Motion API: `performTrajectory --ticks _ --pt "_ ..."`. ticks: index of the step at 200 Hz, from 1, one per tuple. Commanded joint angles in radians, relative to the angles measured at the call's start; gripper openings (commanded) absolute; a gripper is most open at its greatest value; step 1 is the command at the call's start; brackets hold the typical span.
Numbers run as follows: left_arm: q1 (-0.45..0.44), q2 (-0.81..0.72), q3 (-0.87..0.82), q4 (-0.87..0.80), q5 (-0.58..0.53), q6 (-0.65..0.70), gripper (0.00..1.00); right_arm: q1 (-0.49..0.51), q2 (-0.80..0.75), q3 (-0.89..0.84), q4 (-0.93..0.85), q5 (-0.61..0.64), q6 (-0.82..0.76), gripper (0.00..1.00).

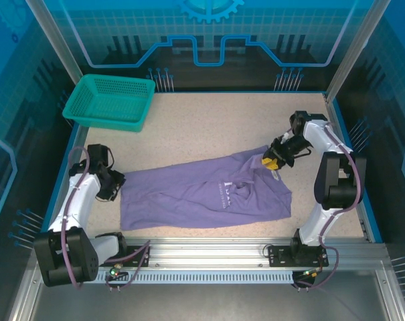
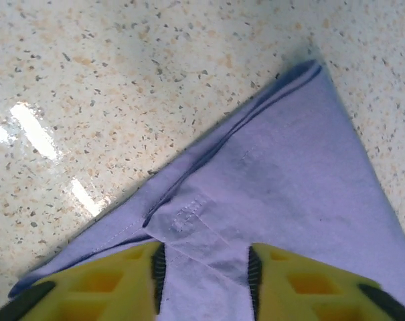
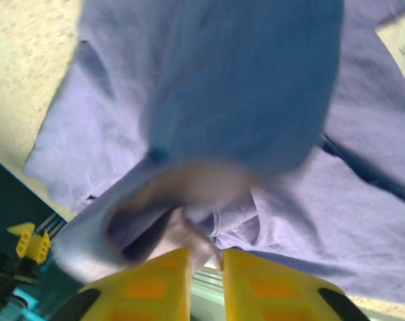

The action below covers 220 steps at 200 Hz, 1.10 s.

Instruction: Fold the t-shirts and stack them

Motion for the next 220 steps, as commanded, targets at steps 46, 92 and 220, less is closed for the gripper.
performTrajectory --ticks 46,92,220 --pt "-0.087 0.124 0.226 0.039 -0.006 0.108 0.56 -0.083 -0.159 -0.083 0.063 0.133 0.155 0.50" --pt "-0.419 0.367 0.390 0.250 0.246 0.234 0.52 -0.047 -0.099 -0.051 0.145 0.078 0.164 0.52" --pt "-0.976 1.028 1.003 0.425 0.463 0.433 0.67 0.007 0.198 0.039 0.372 -0.027 0.335 0.40"
